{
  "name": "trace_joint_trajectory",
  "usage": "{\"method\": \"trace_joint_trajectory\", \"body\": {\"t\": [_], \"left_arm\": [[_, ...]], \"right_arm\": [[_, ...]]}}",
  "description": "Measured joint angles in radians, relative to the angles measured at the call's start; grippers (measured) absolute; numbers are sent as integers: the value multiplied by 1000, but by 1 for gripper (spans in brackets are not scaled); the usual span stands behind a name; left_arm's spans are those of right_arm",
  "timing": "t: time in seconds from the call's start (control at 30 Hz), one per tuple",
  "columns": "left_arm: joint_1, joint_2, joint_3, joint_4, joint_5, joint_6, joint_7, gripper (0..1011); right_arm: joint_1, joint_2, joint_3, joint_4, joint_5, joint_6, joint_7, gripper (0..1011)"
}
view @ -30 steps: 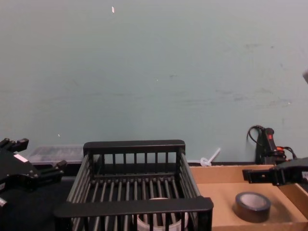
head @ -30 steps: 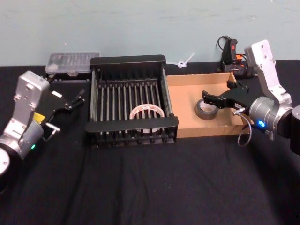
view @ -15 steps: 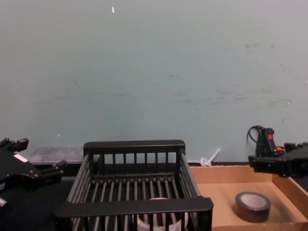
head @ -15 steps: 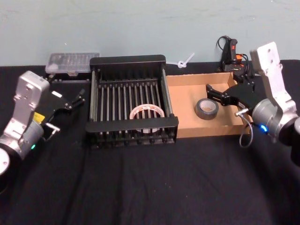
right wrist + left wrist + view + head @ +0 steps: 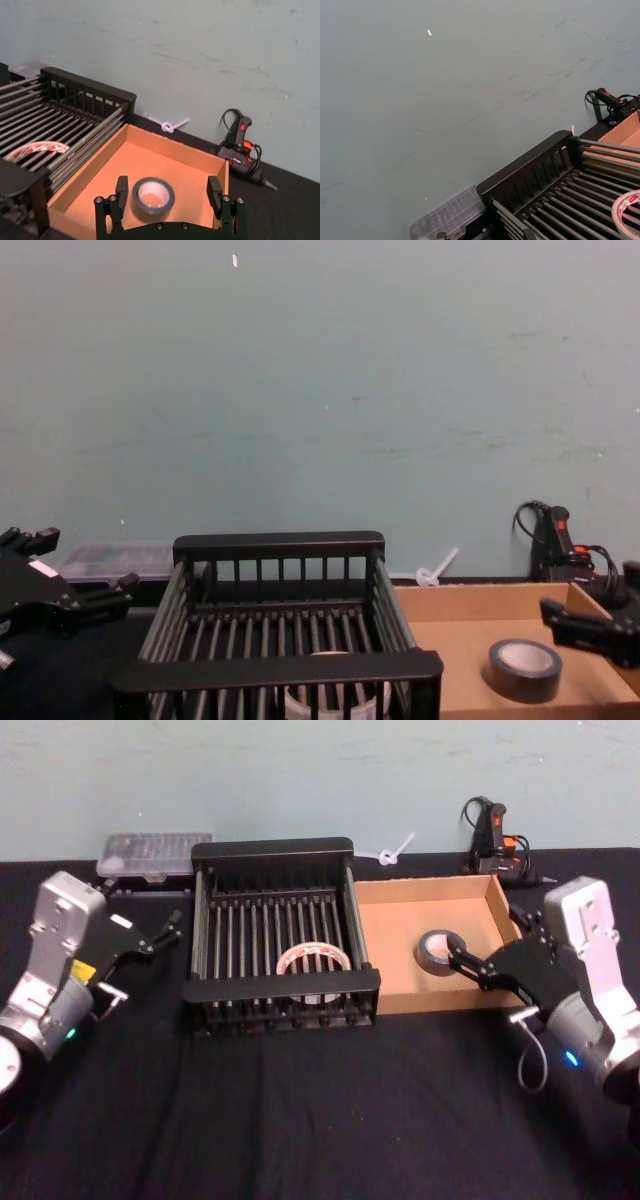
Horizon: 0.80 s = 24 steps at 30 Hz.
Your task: Pick up the white tape and place it into the black box , Pick up the silver tape and place it into the brown box.
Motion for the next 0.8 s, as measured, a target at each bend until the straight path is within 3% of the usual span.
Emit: {"method": "trace_joint_trajectory", "body": {"t": [0.23, 0.8], "left_arm": [[0, 0, 0, 0, 0, 0, 0, 1001], [0, 0, 0, 0, 0, 0, 0, 1001]], "right_arm": [[-45, -17, 22, -14, 6, 1, 6, 1002], [-41, -14, 19, -14, 6, 1, 7, 1002]]}}
